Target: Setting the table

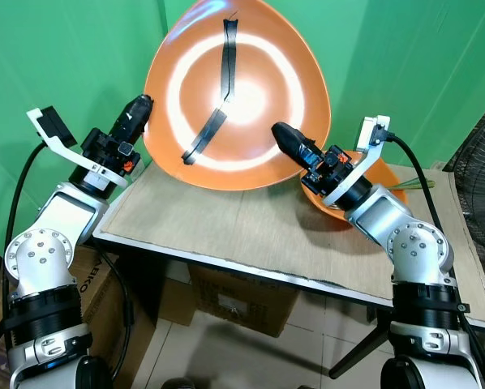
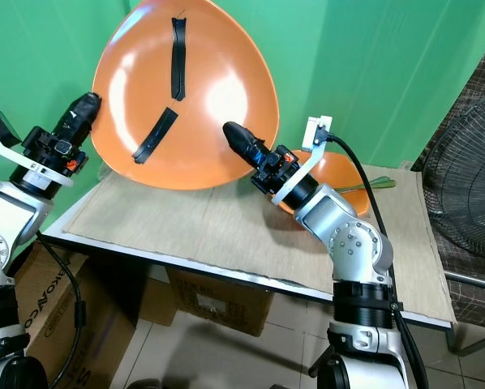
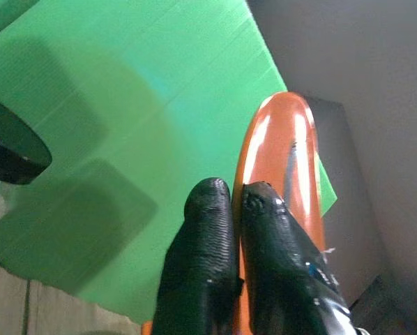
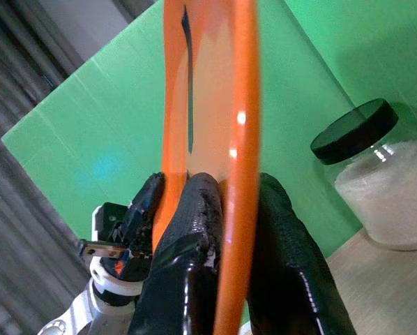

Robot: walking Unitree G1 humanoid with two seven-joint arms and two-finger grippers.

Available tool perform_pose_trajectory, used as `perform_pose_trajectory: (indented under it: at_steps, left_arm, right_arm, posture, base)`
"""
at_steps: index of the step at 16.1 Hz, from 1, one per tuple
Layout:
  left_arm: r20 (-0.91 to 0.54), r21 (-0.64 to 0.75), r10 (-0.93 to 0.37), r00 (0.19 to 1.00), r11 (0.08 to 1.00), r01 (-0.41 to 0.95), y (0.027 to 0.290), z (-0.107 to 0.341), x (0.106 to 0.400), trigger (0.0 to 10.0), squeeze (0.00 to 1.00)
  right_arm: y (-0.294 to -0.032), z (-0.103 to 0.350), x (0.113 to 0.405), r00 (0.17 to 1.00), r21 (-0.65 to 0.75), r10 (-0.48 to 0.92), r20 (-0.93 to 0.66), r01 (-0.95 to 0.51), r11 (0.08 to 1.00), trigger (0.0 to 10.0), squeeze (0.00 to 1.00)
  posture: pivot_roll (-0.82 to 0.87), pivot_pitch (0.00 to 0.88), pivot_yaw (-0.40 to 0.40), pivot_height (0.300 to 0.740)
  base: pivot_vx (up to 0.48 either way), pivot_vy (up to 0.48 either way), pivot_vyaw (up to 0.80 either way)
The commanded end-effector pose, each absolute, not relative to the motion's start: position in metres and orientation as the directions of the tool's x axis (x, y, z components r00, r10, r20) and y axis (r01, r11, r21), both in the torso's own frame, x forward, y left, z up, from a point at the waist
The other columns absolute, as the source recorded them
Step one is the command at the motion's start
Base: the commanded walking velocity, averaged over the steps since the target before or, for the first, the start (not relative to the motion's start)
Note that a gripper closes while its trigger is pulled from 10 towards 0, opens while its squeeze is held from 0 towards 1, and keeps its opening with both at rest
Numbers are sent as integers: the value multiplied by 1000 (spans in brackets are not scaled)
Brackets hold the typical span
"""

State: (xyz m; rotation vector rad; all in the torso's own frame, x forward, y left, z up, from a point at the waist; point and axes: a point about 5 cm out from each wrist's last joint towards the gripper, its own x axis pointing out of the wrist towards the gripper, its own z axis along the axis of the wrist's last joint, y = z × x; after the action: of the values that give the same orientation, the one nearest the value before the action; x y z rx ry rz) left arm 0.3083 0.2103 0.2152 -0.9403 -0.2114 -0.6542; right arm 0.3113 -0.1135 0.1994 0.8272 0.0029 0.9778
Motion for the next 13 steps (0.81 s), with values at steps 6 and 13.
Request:
perform_pose_trajectory:
  at_steps: [6, 13]
  left_arm:
    - [509, -545, -427, 747, 512, 664, 220, 242, 298, 10000, 0]
    - [210, -141, -375, 903, 902, 407, 203, 237, 291, 10000, 0]
  right_arm:
    - [-160, 207, 313, 721, 614, 605, 337, -656, 439, 0, 0]
    - [-187, 244, 288, 824, 420, 438, 360, -563, 712, 0, 0]
  posture:
    - [83, 0, 48, 740]
    - [60, 0, 49, 740]
  base:
    - [0, 0, 0]
    - [0, 0, 0]
